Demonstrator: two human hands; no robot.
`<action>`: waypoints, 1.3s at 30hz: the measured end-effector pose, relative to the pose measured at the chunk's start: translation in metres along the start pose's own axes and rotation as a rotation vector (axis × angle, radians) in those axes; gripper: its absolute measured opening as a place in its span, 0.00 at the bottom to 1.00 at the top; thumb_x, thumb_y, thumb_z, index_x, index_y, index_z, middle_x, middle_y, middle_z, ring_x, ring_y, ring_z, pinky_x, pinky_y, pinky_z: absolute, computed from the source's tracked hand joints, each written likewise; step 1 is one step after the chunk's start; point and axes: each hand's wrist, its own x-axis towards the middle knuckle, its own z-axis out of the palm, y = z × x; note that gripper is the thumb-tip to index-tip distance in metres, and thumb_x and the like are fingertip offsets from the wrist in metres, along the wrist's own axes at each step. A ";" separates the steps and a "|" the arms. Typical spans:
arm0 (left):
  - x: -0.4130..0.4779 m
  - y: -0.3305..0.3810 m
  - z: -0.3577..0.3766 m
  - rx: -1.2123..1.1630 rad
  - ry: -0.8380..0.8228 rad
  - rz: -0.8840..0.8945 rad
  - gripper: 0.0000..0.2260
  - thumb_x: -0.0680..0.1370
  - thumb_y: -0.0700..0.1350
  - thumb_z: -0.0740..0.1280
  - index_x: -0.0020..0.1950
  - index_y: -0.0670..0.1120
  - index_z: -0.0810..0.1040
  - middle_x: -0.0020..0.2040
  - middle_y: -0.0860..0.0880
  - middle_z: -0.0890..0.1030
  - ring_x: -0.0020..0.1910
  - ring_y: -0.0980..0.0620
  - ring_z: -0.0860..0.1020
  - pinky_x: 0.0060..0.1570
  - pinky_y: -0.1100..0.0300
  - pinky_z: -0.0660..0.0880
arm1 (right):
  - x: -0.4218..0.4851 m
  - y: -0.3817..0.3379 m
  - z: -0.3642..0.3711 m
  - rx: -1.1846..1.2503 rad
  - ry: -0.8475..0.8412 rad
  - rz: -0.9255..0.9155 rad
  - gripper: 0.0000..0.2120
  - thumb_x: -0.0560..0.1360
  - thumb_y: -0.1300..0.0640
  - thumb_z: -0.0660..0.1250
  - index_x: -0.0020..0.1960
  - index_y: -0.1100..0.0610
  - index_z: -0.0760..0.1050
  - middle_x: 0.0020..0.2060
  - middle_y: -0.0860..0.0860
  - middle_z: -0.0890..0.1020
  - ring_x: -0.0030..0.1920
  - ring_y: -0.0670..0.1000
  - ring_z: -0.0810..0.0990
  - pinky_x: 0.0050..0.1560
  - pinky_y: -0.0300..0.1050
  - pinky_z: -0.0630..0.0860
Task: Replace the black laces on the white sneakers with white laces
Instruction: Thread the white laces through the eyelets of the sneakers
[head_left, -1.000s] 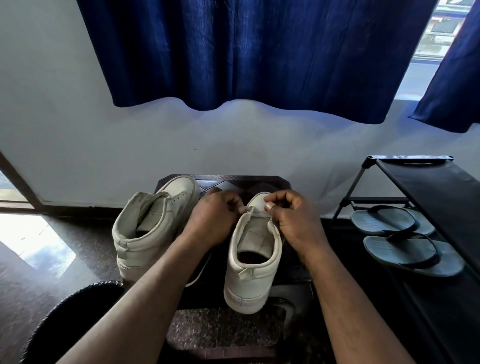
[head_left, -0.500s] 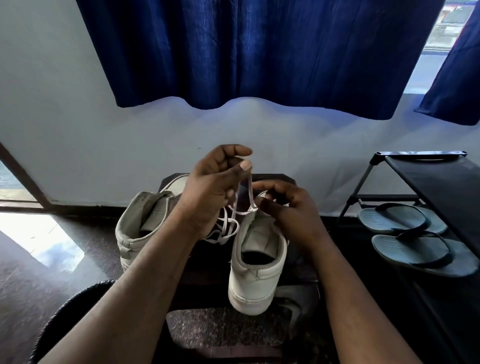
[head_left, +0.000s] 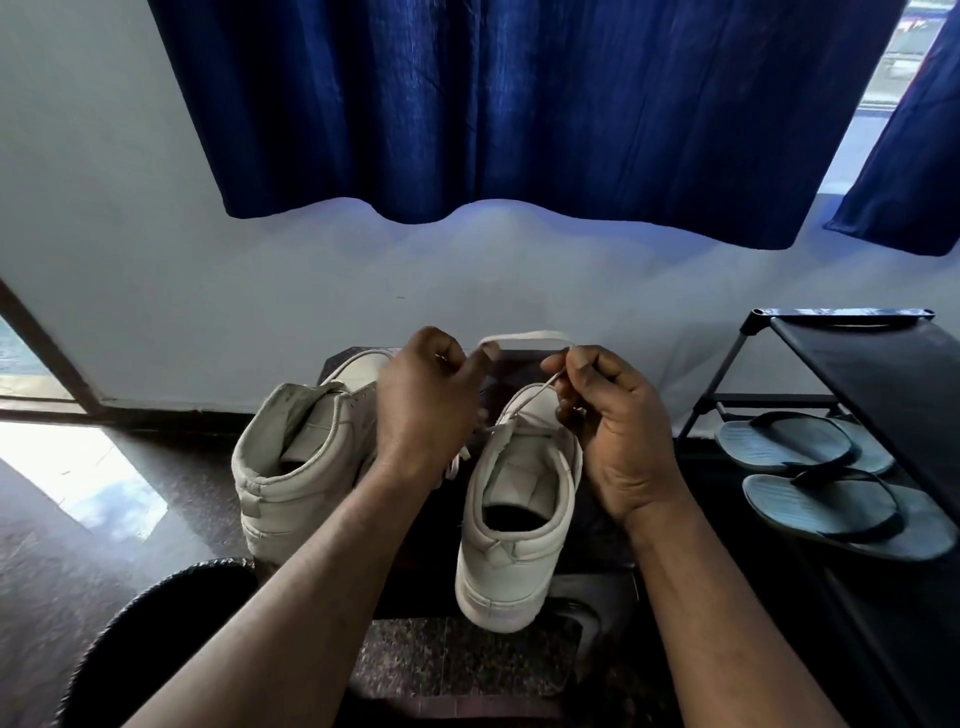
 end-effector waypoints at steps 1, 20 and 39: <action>-0.001 -0.001 0.002 -0.038 -0.088 -0.027 0.18 0.77 0.58 0.74 0.40 0.45 0.76 0.32 0.47 0.84 0.31 0.47 0.84 0.38 0.43 0.84 | 0.000 0.000 -0.001 0.042 0.007 0.004 0.08 0.78 0.56 0.69 0.42 0.57 0.82 0.36 0.48 0.81 0.37 0.45 0.73 0.42 0.40 0.68; -0.004 -0.006 0.005 -0.219 -0.704 -0.074 0.08 0.79 0.52 0.71 0.45 0.49 0.83 0.42 0.49 0.80 0.44 0.50 0.72 0.49 0.53 0.69 | 0.009 -0.003 -0.024 0.413 0.174 -0.009 0.08 0.78 0.55 0.66 0.43 0.53 0.83 0.34 0.46 0.76 0.34 0.45 0.71 0.36 0.39 0.67; 0.002 0.000 -0.006 -0.229 -0.565 -0.069 0.09 0.82 0.34 0.66 0.43 0.43 0.79 0.38 0.46 0.79 0.28 0.58 0.72 0.28 0.69 0.68 | 0.007 0.008 -0.013 0.029 0.056 0.002 0.16 0.77 0.52 0.70 0.33 0.55 0.78 0.31 0.46 0.77 0.38 0.47 0.74 0.45 0.45 0.71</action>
